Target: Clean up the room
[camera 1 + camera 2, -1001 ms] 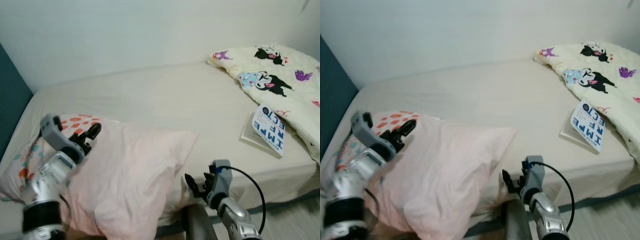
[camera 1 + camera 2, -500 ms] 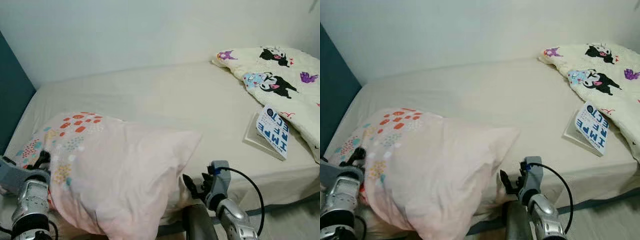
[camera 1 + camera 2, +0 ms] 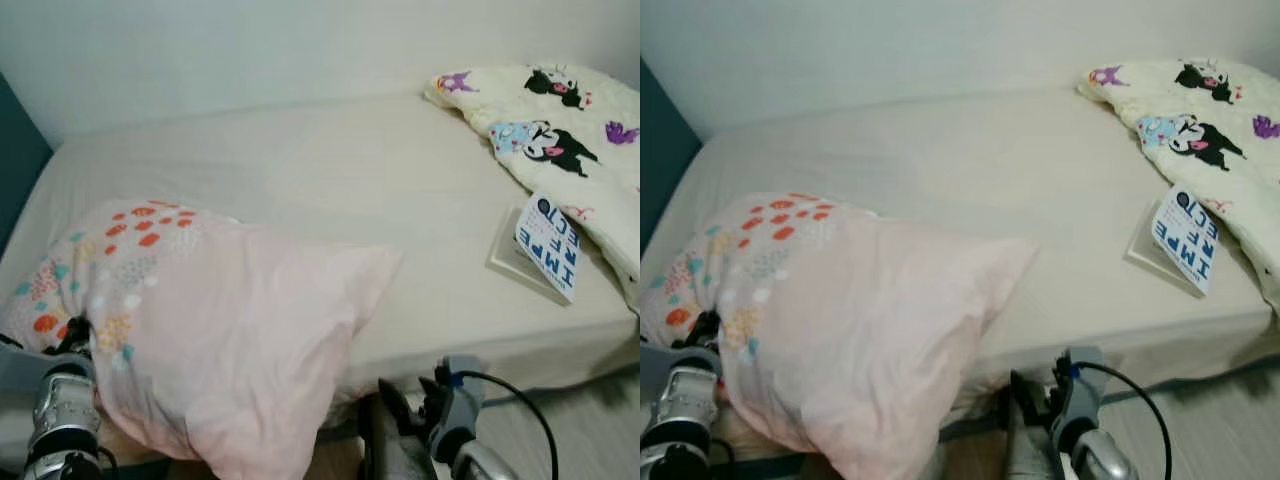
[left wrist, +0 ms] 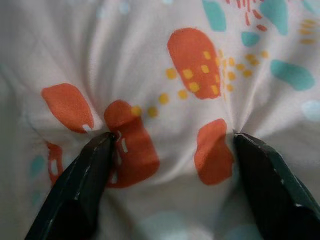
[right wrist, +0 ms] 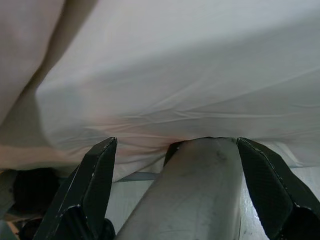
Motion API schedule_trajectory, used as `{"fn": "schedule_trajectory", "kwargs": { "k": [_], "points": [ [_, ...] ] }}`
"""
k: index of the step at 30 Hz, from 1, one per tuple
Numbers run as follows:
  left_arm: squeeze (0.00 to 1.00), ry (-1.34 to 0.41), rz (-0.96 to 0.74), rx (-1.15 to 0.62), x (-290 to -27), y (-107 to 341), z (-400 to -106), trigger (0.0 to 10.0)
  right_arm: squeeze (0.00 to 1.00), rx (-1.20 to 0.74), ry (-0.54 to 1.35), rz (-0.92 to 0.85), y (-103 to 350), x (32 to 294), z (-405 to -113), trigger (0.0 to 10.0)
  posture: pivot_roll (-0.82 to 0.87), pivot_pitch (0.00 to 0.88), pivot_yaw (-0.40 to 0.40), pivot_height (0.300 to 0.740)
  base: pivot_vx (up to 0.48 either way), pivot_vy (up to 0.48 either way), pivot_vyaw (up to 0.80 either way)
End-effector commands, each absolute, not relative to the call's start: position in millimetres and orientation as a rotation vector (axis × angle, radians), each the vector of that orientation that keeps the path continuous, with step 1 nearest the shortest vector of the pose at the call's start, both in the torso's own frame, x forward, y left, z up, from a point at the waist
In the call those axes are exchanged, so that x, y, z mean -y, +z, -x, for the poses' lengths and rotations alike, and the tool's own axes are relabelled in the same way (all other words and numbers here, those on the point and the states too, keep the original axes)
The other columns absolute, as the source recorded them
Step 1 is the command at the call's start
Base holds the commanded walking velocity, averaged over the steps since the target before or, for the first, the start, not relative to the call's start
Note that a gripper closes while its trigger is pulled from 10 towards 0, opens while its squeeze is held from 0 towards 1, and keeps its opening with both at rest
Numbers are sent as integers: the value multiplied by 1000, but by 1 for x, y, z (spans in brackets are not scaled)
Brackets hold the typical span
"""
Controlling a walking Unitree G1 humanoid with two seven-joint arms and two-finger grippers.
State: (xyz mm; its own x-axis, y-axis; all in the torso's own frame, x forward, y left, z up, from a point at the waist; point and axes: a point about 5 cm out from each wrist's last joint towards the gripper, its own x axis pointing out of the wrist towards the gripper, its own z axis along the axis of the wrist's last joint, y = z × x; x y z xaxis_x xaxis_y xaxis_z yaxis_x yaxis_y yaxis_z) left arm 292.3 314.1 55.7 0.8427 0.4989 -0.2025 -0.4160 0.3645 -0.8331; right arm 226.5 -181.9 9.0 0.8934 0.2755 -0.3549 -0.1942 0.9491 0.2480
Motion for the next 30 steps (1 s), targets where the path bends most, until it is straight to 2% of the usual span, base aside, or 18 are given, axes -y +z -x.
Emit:
{"fn": "schedule_trajectory", "kwargs": {
  "k": [1, 2, 3, 4, 8, 9, 10, 11, 12, 13, 14, 17, 19, 25, 26, 28, 29, 30],
  "points": [
    [0, 393, 1220, 152, -291, 59, -306, 10000, 0, -413, 250, -218, 9, 179, -222, 10000, -207, 302, -30, 581, 0, 0, 0],
    [0, 288, 1284, 193, -281, 65, -312, 10000, 0, -418, 251, -217, 9, 179, -221, 10000, -210, 305, -32, 581, 0, 0, 0],
    [0, 288, 1284, 193, -281, 65, -312, 10000, 0, -418, 251, -217, 9, 179, -221, 10000, -210, 305, -32, 581, 0, 0, 0],
    [0, 207, 1313, 204, -271, 68, -316, 10000, 0, -421, 251, -217, 10, 179, -220, 10000, -213, 307, -33, 581, 0, 0, 0],
    [0, 121, 1325, 192, -256, 68, -320, 10000, 0, -425, 249, -216, 12, 179, -219, 10000, -221, 305, -33, 581, 0, 0, 0],
    [0, 77, 1329, 191, -249, 68, -322, 7804, 0, -428, 246, -214, 13, 179, -218, 10000, -224, 300, -32, 581, 0, 0, 0],
    [0, 49, 1332, 193, -244, 68, -323, 7804, 0, -430, 244, -212, 13, 180, -218, 10000, -224, 300, -32, 581, 0, 0, 0],
    [0, 23, 1340, 193, -240, 68, -324, 4235, 0, -431, 242, -211, 14, 180, -218, 10000, -225, 299, -32, 581, 0, 0, 0],
    [0, 23, 1340, 193, -240, 68, -324, 4235, 0, -431, 242, -211, 14, 180, -218, 10000, -225, 299, -32, 581, 0, 0, 0],
    [0, -18, 1343, 194, -234, 70, -325, 2824, 0, -433, 241, -210, 14, 180, -219, 10000, -227, 297, -31, 581, 0, 0, 0],
    [0, -157, 1337, 200, -221, 77, -328, 0, 0, -435, 236, -207, 15, 181, -220, 10000, -227, 287, -28, 581, 0, 0, 0],
    [0, -205, 1334, 204, -216, 80, -330, 0, 0, -435, 234, -206, 15, 182, -221, 10000, -227, 285, -27, 581, 0, 0, 0],
    [0, -297, 1326, 231, -211, 92, -335, 0, 0, -435, 232, -203, 16, 182, -223, 10000, -224, 273, -24, 581, 0, 0, 0],
    [0, -356, 1317, 268, -211, 105, -341, 0, 0, -435, 230, -203, 16, 182, -225, 10000, -221, 270, -20, 581, 0, 0, 0],
    [0, -428, 1320, 304, -210, 119, -346, 0, 0, -435, 226, -204, 16, 182, -228, 10000, -217, 259, -14, 581, 0, 0, 0],
    [0, -428, 1320, 304, -210, 119, -346, 0, 0, -435, 226, -204, 16, 182, -228, 10000, -217, 259, -14, 581, 0, 0, 0],
    [0, -519, 1321, 328, -206, 131, -349, 0, 0, -436, 223, -204, 15, 182, -230, 10000, -216, 251, -11, 581, 0, 0, 0],
    [0, -519, 1321, 328, -206, 131, -349, 0, 0, -436, 223, -204, 15, 182, -230, 10000, -216, 251, -11, 581, 0, 0, 0]
  ]
}}
